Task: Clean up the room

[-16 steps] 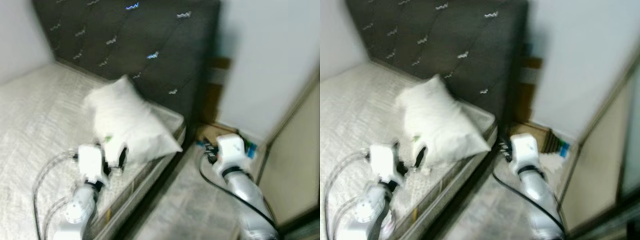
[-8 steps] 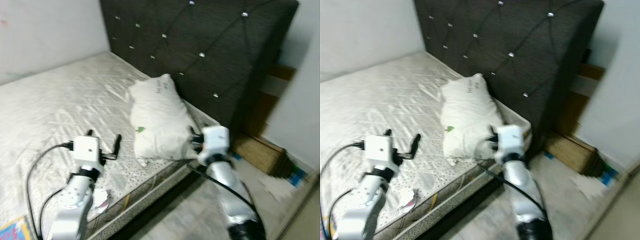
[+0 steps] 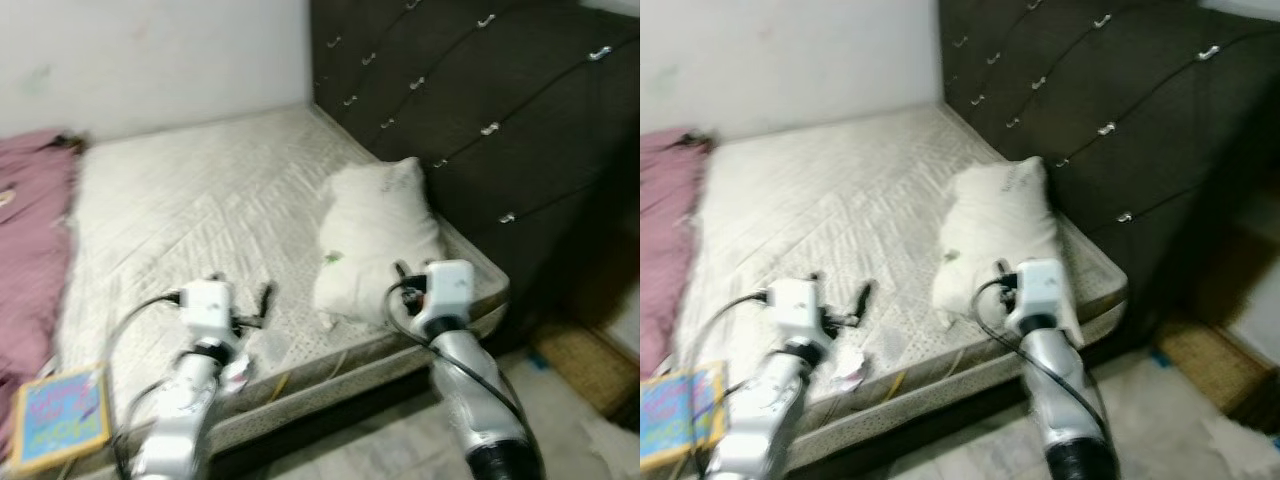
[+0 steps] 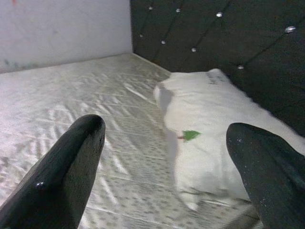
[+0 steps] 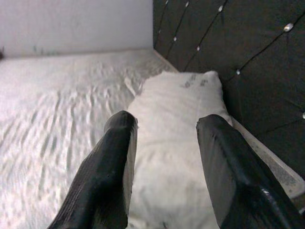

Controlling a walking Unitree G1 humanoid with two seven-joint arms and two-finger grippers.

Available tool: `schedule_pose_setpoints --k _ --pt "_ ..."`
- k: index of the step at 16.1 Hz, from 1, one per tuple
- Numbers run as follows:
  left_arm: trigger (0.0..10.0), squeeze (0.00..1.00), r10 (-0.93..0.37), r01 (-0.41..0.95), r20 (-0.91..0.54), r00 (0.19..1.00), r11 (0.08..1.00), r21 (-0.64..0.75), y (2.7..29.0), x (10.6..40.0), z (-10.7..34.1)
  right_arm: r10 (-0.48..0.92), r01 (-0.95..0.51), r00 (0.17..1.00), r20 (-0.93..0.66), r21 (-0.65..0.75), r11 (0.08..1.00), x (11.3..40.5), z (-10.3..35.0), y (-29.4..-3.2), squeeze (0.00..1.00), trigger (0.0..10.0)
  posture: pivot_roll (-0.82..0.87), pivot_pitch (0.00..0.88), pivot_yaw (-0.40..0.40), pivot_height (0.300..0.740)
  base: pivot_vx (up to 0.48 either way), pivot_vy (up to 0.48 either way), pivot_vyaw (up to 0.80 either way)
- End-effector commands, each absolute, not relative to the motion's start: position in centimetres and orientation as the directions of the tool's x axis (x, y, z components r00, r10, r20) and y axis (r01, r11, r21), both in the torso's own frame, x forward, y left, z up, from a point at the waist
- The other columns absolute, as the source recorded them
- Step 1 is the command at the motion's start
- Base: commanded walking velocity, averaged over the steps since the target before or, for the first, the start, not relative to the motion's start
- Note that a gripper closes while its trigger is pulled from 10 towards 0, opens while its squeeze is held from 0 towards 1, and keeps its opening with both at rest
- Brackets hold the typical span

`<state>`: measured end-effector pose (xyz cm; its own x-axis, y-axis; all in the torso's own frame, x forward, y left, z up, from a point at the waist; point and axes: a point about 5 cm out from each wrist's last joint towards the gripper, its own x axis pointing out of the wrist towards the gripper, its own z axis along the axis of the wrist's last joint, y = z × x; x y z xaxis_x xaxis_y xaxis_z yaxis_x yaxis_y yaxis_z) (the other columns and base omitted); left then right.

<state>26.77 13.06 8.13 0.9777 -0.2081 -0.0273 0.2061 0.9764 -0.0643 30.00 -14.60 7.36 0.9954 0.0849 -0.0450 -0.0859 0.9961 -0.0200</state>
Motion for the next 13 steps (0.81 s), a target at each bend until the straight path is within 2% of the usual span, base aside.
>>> schedule_pose_setpoints --k 1,3,7,11,13 --pt "10.0 0.00 -0.172 0.173 0.007 0.985 0.984 -0.044 14.1 26.9 8.9 0.106 -0.106 0.994 -0.021 -0.015 0.994 30.0 7.7 -13.9 0.00 10.0 0.02 0.000 -0.018 0.740 0.000 0.000 0.80" --pt "10.0 0.00 -0.124 0.124 0.030 0.992 0.992 0.012 14.8 26.7 9.2 0.136 -0.136 0.991 -0.009 -0.031 0.990 29.8 8.1 -13.9 0.00 10.0 0.03 0.000 -0.022 0.740 0.000 0.000 0.80" --pt "10.0 0.00 -0.090 0.090 0.024 0.996 0.996 0.009 16.1 25.7 9.3 0.159 -0.159 0.987 -0.007 -0.055 0.986 28.7 8.2 -14.4 0.00 10.0 0.03 0.000 -0.025 0.740 0.000 0.000 0.68" --pt "10.0 0.00 -0.120 0.120 0.033 0.992 0.993 -0.016 15.4 25.6 9.7 0.155 -0.156 0.988 -0.012 -0.047 0.987 28.6 8.3 -14.3 0.00 10.0 0.02 0.000 -0.019 0.740 0.000 0.000 0.35" --pt "10.0 0.00 -0.130 0.131 0.040 0.991 0.991 -0.026 15.1 25.8 10.0 0.164 -0.164 0.986 -0.002 -0.057 0.985 28.6 8.6 -14.2 0.00 10.0 0.01 0.000 -0.013 0.740 0.000 0.000 0.79"
